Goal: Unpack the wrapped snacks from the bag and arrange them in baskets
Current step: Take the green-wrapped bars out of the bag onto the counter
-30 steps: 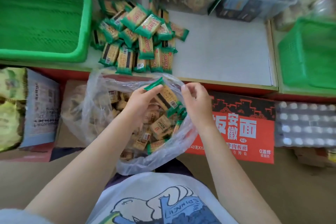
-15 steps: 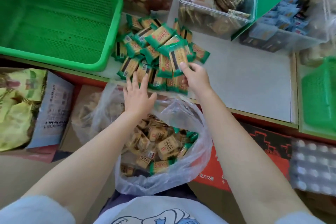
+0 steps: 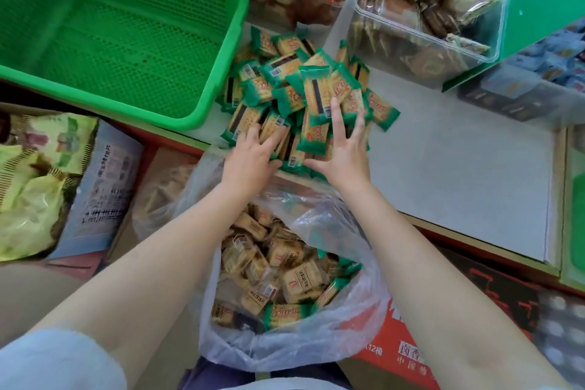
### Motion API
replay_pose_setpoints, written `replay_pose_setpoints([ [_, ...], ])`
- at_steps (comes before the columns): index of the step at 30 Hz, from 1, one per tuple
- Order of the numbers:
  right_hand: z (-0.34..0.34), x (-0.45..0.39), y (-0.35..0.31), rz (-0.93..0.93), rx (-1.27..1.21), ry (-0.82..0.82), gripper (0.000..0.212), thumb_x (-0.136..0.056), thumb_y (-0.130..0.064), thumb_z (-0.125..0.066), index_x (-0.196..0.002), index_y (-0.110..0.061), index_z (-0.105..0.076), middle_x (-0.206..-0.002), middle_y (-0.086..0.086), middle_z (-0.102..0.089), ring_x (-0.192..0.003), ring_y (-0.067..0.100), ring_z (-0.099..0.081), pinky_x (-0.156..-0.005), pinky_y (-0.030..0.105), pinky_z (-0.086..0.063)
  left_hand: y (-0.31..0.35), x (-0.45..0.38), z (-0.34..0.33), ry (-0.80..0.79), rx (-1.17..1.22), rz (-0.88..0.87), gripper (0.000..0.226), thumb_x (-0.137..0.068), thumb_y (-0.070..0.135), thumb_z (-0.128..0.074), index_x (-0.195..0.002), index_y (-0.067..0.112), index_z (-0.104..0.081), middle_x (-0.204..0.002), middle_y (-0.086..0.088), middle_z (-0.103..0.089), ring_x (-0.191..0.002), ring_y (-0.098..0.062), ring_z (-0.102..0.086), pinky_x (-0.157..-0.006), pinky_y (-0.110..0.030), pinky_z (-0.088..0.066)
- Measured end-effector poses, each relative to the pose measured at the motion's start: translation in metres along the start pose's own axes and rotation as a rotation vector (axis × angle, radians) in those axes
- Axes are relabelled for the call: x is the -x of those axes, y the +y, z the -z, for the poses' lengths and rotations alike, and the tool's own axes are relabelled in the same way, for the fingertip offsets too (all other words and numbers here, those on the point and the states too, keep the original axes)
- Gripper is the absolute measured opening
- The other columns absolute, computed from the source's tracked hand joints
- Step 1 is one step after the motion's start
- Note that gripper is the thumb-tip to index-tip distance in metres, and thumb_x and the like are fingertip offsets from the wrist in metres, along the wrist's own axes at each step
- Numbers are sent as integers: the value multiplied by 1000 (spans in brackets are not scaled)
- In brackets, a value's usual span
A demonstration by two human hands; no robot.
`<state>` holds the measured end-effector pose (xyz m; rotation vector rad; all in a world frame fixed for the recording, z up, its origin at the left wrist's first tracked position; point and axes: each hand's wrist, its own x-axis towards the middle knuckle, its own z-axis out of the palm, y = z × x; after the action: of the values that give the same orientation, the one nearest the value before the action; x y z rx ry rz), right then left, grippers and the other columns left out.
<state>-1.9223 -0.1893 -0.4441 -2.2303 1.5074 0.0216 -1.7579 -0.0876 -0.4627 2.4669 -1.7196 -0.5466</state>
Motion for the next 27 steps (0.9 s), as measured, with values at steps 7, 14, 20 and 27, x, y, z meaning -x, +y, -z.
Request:
replay_pose_setpoints([
  [7,-3,-30,-1,69,41,51,121,-78,-34,-84,-157,-44,8,-164,21,11,-143,45,-29,-94,51,-52,-3,-30,4,19,185,2,67,-97,36,-62,-156,33,-29,-152,-23,-30,-131,-41,-43,-101,-49,-46],
  [14,6,-54,0,44,-14,56,117,-81,-31,-83,-155,-50,6,-166,19,8,-142,40,-35,-97,46,-49,10,-47,9,25,355,98,69,-97,38,-62,-157,30,-28,-156,-18,-25,-139,-37,-35,-110,-43,-37],
  [20,19,-14,6,-34,-203,31,108,-78,-41,-83,-157,-46,-9,-167,12,-1,-150,34,-22,-111,49,-38,7,2,15,50,441,72,66,-96,50,-58,-155,29,-34,-158,-9,-28,-144,-28,-26,-111,-44,-34],
  [27,3,131,5,-24,-481,79,27,-95,-30,-67,-118,-17,-66,-111,-5,-62,-104,11,-58,-89,24,-47,22,133,-28,-13,519,77,29,-102,32,-51,-121,16,-66,-118,1,-57,-98,-16,-58,-81,-36,-50],
])
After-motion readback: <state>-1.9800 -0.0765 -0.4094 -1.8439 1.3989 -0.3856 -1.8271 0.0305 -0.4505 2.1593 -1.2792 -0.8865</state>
